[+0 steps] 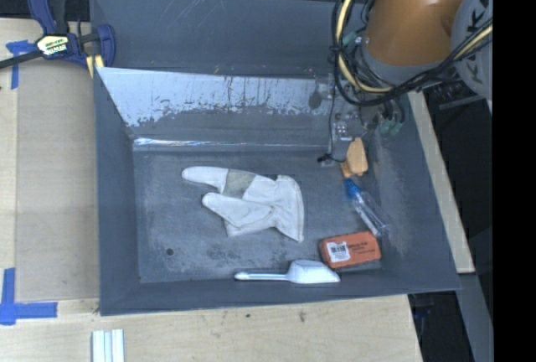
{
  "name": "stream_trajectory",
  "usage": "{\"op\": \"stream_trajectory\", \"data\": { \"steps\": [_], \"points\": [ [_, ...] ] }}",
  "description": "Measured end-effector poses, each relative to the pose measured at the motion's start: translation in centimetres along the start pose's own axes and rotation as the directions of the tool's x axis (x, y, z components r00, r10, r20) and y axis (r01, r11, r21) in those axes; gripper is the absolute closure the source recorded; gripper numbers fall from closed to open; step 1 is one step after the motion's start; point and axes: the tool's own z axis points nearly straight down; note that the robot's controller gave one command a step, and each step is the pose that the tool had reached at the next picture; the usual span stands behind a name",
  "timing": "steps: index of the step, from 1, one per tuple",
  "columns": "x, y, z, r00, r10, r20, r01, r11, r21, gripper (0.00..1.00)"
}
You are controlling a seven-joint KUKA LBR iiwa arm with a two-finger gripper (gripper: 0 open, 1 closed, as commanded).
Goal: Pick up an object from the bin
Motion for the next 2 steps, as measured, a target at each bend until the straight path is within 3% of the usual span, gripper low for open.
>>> {"op": "stream_trajectory", "data": {
  "steps": [1, 2],
  "points": [
    [1.0, 2.0, 2.5, 0.999, 0.047, -0.011, -0.047, 0.999, 0.000, 0.00],
    [0.1, 4.4, 7.0, 0.998, -0.068, -0.001, 0.068, 0.998, -0.001, 0.00]
  ]
}}
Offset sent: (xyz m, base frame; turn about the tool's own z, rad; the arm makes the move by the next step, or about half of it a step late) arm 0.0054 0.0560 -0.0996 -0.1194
